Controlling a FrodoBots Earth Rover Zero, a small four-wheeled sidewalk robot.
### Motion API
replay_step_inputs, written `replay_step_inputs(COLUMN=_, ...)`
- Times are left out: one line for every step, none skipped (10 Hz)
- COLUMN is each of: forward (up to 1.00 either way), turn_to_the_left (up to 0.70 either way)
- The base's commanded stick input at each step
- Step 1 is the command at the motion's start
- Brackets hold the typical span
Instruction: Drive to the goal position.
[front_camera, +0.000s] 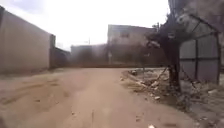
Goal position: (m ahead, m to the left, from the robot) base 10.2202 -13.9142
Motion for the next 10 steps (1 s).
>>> replay_step_inputs(forward=1.0, turn_to_the_left=0.0)
replay_step_inputs(forward=1.0, turn_to_the_left=0.0)
replay_step_inputs(forward=1.0, turn_to_the_left=0.0)
replay_step_inputs(forward=1.0, turn_to_the_left=0.0)
replay_step_inputs(forward=1.0, turn_to_the_left=0.0)
replay_step_inputs(forward=1.0, turn_to_the_left=0.0)
replay_step_inputs(forward=1.0, turn_to_the_left=0.0)
replay_step_inputs(forward=1.0, turn_to_the_left=0.0)
replay_step_inputs(forward=1.0, turn_to_the_left=0.0)
replay_step_inputs(forward=1.0, turn_to_the_left=0.0)
